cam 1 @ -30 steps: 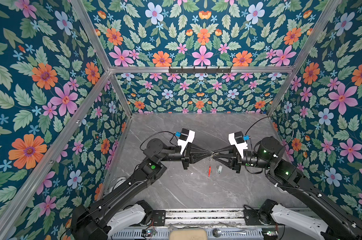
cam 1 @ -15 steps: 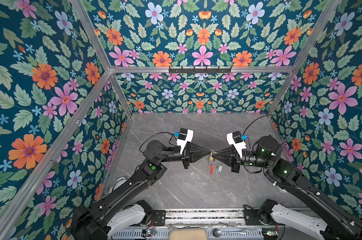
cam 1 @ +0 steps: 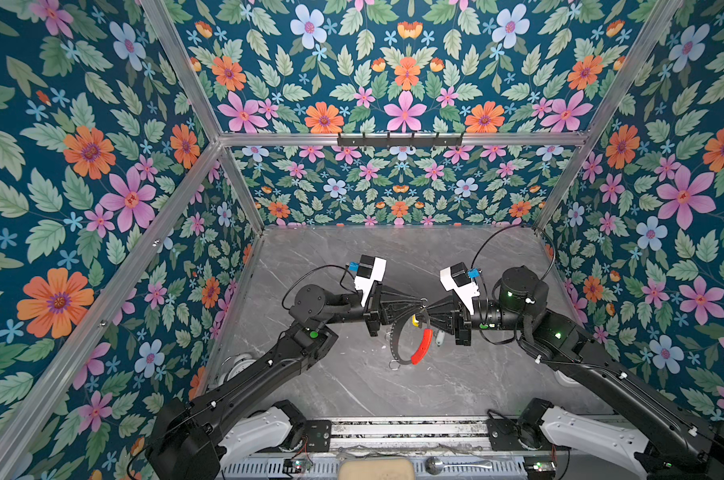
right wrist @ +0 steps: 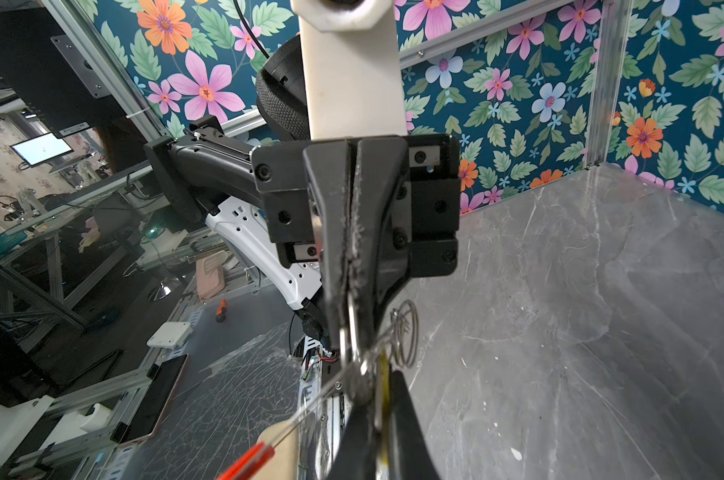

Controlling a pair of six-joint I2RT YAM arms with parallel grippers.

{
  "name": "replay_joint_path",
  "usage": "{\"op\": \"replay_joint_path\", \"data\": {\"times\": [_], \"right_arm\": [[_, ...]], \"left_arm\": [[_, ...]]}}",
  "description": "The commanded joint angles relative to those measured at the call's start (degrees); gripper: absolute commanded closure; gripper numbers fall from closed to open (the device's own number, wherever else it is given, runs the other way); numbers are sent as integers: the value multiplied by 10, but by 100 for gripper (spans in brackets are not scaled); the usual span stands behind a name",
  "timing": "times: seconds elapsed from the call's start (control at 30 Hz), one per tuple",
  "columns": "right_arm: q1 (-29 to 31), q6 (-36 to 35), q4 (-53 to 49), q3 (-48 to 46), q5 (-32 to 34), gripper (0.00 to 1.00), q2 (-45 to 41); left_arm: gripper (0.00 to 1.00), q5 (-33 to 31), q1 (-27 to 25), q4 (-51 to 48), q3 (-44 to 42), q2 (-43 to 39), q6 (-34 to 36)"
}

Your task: Remove the keys from the keyring

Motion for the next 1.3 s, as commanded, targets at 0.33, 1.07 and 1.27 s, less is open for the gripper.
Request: {"op": "replay_joint_path", "data": {"times": [0.33,1.07,1.27], "right_arm": [[3,-21,-80,36,55,49,-48],[3,56,100,15,21,79,-40],[2,60,92,15,11,85,-35]], "left_arm": [[100,3,0,29,-4,-21,29],[100,-4,0,63,-17,-20,18],[100,-8,0,63,-17,-18,19]]}}
